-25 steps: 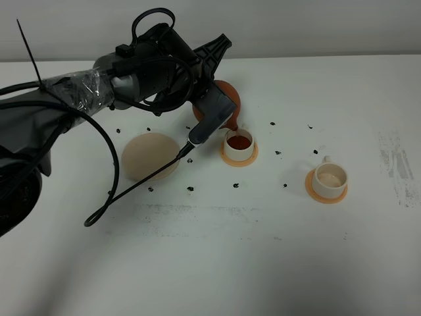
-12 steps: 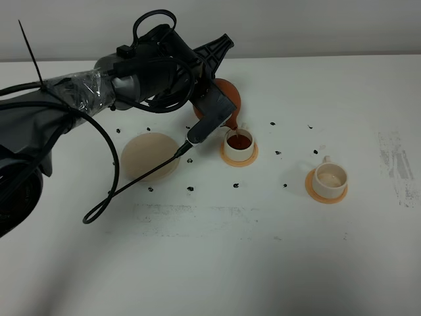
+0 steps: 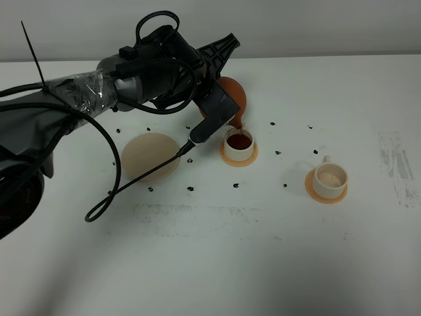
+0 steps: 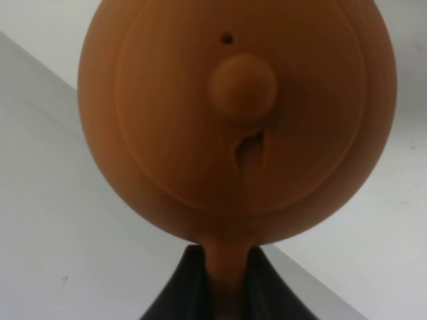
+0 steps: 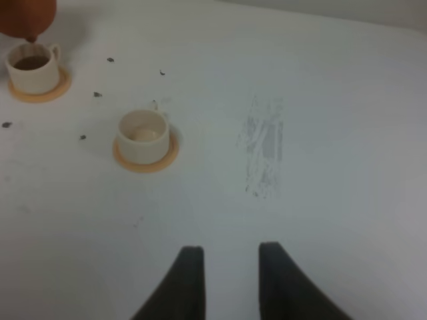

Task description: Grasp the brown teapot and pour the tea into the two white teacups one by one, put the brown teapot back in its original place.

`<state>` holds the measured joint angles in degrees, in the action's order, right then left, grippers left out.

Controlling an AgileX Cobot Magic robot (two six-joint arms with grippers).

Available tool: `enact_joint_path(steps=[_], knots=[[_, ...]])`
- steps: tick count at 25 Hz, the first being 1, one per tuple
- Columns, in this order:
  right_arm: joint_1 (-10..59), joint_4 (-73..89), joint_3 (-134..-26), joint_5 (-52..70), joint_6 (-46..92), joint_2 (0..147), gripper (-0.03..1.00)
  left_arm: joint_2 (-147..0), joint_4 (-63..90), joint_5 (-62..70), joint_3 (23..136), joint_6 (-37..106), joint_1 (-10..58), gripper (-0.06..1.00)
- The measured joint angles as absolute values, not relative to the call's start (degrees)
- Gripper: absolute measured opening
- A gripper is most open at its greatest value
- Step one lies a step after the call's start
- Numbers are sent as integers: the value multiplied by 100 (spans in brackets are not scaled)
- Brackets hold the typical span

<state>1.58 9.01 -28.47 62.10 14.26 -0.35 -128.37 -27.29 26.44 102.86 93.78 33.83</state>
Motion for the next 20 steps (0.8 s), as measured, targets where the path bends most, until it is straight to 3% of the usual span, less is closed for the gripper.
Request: enact_joint_path(steps=[20], knots=[[158,901,-2847,6210,1426,-35,22,-12837,-2729,2633,10286,9482,3383,13]])
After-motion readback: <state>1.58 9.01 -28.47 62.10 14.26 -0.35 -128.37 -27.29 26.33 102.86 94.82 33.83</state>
